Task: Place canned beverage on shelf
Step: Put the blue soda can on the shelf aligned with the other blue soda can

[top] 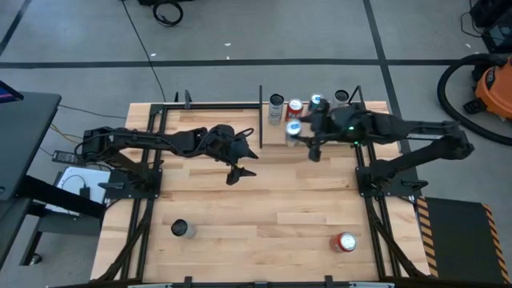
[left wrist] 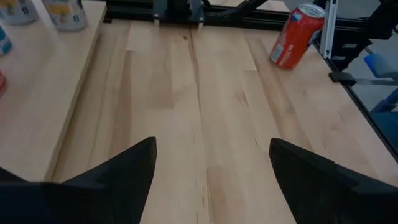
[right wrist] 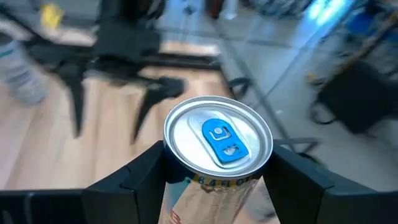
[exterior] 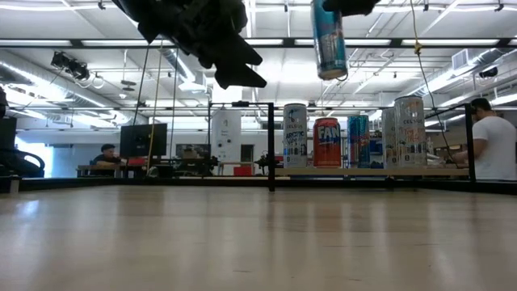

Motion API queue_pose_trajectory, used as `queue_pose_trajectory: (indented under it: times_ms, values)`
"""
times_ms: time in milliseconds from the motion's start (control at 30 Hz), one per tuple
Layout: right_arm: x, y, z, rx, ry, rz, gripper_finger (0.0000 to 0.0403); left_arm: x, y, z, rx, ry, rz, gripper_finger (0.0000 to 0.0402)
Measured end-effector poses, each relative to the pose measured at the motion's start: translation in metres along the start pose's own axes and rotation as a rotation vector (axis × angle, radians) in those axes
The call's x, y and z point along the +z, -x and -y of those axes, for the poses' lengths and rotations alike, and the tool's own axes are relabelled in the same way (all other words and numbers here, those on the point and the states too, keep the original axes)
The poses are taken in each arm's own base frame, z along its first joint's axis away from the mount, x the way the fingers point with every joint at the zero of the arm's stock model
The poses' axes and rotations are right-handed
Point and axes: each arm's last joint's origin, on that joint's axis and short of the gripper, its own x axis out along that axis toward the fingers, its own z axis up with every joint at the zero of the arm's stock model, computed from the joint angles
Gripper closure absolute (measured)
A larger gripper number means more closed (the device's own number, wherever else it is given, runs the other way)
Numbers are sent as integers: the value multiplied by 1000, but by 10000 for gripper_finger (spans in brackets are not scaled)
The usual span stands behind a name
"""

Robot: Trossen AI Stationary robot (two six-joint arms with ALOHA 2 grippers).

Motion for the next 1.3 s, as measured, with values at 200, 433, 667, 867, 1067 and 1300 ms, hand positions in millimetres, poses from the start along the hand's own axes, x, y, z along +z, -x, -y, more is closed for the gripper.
queue_pose_trajectory:
  times_ms: [200,433,667,867,1067,1300]
  values:
    - [-29,21,8,-167,-55,29,167,2,0,1,-3,-49,24,88]
    - [-83,5,2,-244,-171,102,165,4,-1,1,-2,-51,47,88]
    - [-120,-15,2,-345,-209,-6,164,13,0,1,1,-73,131,88]
    - [-140,-22,7,-413,-274,-18,164,14,0,1,1,-76,144,88]
    - [-161,-27,4,-436,-325,-18,163,14,0,1,1,-77,143,88]
    - [-171,-32,6,-486,-319,-14,163,14,0,1,2,-84,143,88]
